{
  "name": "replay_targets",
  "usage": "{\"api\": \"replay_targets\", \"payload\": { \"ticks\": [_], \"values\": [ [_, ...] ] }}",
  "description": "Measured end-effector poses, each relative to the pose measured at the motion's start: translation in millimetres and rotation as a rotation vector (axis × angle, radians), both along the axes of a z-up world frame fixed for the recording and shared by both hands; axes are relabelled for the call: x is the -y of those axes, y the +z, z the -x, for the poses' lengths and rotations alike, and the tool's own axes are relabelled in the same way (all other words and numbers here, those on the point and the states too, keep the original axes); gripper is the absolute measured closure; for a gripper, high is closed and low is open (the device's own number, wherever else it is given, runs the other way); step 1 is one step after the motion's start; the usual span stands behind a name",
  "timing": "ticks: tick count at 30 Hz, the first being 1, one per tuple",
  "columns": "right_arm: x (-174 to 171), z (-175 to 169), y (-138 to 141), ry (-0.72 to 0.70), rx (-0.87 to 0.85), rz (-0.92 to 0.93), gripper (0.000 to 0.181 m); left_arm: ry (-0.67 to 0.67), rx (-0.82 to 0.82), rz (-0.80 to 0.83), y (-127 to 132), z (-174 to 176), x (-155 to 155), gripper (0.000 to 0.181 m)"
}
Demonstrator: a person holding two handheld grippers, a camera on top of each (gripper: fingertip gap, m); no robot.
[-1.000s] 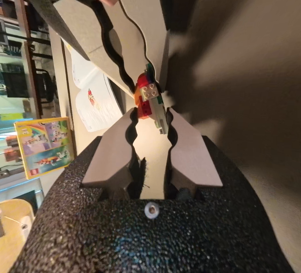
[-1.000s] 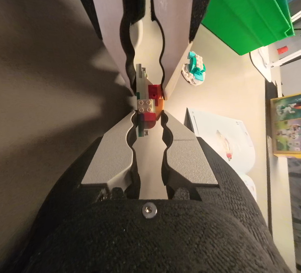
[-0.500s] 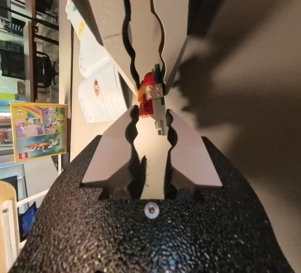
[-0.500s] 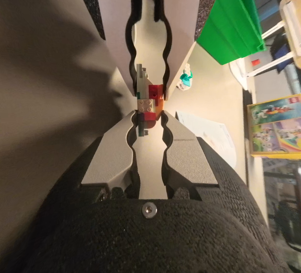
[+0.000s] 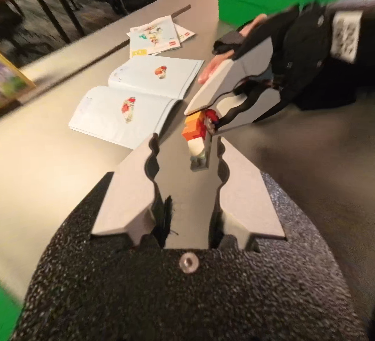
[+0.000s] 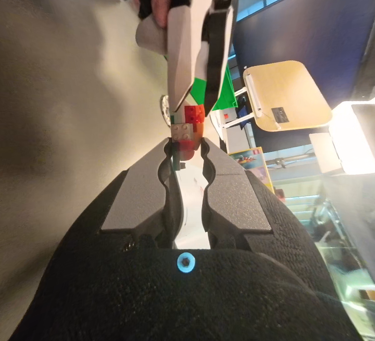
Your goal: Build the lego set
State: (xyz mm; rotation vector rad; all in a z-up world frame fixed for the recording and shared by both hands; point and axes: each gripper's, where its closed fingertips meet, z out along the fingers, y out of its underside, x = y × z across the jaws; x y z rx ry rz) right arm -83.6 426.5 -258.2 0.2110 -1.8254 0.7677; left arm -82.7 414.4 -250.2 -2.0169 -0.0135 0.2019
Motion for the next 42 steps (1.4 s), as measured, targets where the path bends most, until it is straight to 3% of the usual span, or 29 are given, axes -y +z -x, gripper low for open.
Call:
{"api": "replay_targets", "payload": {
  "ticks": [5, 7, 17, 23, 31, 42],
  "values": [
    [1.0, -0.3, -6.1, 0.002, 0.090, 0.023, 0.155, -0.103, -0.642, 0.175, -3.4, -3.5, 0.8, 0.126],
    [3.2, -2.0, -6.8, 0.009, 0.127, 0.041, 0.155, -0.156, -0.737, 0.212, -9.1, -9.2, -0.1, 0.127],
    [8.3, -7.8, -6.2, 0.041, 0.209, 0.088, 0.155, -0.176, -0.816, 0.198, -4.4, -11.6, 0.2, 0.150],
    [13.4, -14.6, -10.6, 0.077, 0.289, 0.102, 0.155, -0.263, -0.783, 0.220, -8.2, -19.0, 4.4, 0.150],
    [18.3, -21.1, -20.9, 0.096, 0.356, 0.052, 0.155, -0.414, -0.807, 0.409, -23.0, -21.7, 10.4, 0.149],
    [15.9, -18.3, -27.0, 0.082, 0.379, 0.070, 0.154, -0.394, -0.683, 0.440, -28.4, -18.7, 8.5, 0.150]
  ]
}}
